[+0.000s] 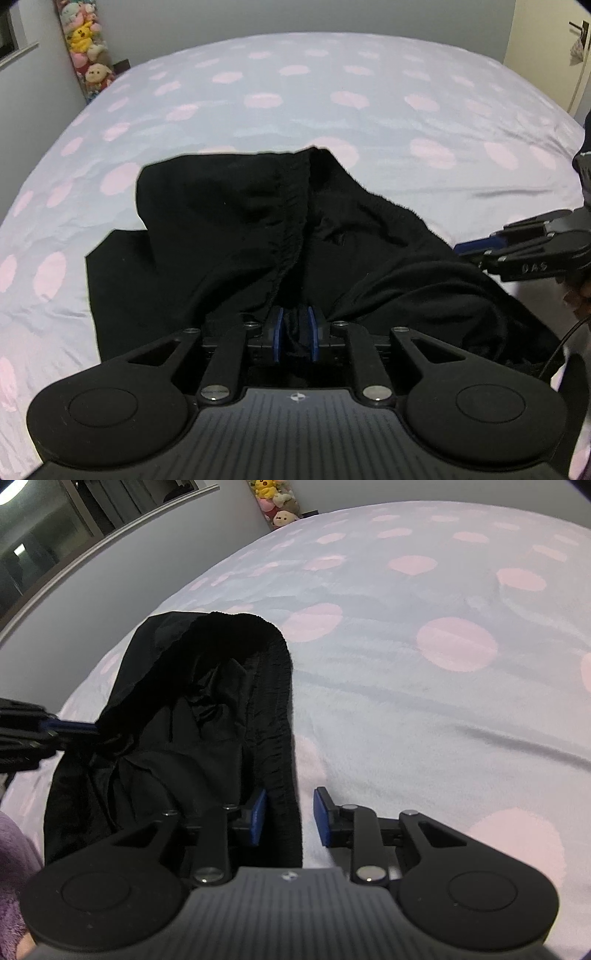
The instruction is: Fold clothes
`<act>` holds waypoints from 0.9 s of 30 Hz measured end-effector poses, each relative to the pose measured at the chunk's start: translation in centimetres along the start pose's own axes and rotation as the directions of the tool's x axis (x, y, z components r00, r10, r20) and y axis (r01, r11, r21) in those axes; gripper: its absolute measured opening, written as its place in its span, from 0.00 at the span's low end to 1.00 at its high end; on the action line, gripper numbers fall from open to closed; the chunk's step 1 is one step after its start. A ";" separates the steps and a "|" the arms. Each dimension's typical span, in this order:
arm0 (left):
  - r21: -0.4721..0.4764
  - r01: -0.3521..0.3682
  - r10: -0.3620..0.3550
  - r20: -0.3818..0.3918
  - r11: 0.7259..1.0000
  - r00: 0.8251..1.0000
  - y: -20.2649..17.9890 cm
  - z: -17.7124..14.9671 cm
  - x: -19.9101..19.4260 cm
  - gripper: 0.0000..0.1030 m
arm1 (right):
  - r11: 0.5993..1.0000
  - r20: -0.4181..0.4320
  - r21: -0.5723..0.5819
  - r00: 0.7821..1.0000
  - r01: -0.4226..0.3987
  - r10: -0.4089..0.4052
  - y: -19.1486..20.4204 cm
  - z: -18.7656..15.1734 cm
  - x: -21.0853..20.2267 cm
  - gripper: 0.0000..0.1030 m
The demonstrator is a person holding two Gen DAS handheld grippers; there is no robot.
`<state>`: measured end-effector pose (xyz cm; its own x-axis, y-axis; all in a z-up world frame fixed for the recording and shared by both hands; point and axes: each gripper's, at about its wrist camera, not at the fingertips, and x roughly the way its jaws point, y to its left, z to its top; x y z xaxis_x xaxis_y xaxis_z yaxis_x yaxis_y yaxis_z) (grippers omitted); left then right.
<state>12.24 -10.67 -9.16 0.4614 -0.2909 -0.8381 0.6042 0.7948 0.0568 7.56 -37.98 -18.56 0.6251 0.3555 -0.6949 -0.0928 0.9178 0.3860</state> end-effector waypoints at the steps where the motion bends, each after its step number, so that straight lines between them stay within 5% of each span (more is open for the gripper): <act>1: -0.004 -0.006 0.006 -0.007 1.000 1.000 0.1 0.0 0.4 0.12 | 1.000 0.000 0.012 1.000 -0.015 0.015 -0.2 0.1 0.2 0.31; 10: 0.013 -0.034 0.034 0.010 0.999 0.999 0.3 -0.3 0.1 0.16 | 0.997 -0.008 0.024 0.997 -0.073 0.073 0.5 0.1 0.5 0.10; 20: 0.096 -0.083 0.075 0.083 0.992 0.994 -0.4 -0.7 -1.2 0.24 | 1.000 -0.006 0.008 1.000 -0.016 0.016 0.7 -0.2 -1.1 0.08; 24: 0.083 -0.122 0.112 0.110 0.989 0.988 -0.3 -0.5 -1.4 0.40 | 1.000 -0.006 0.009 1.000 -0.014 0.014 0.6 -0.5 -1.2 0.08; 27: 0.067 -0.119 0.112 0.100 0.991 0.989 0.1 -0.4 -1.0 0.39 | 1.000 -0.007 0.014 1.000 -0.016 0.016 0.6 -0.5 -1.0 0.08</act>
<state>11.57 -10.14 -8.53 0.5889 -0.2520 -0.7679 0.5875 0.7860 0.1926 6.46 -37.72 -17.95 0.6184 0.3714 -0.6926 -0.0921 0.9095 0.4055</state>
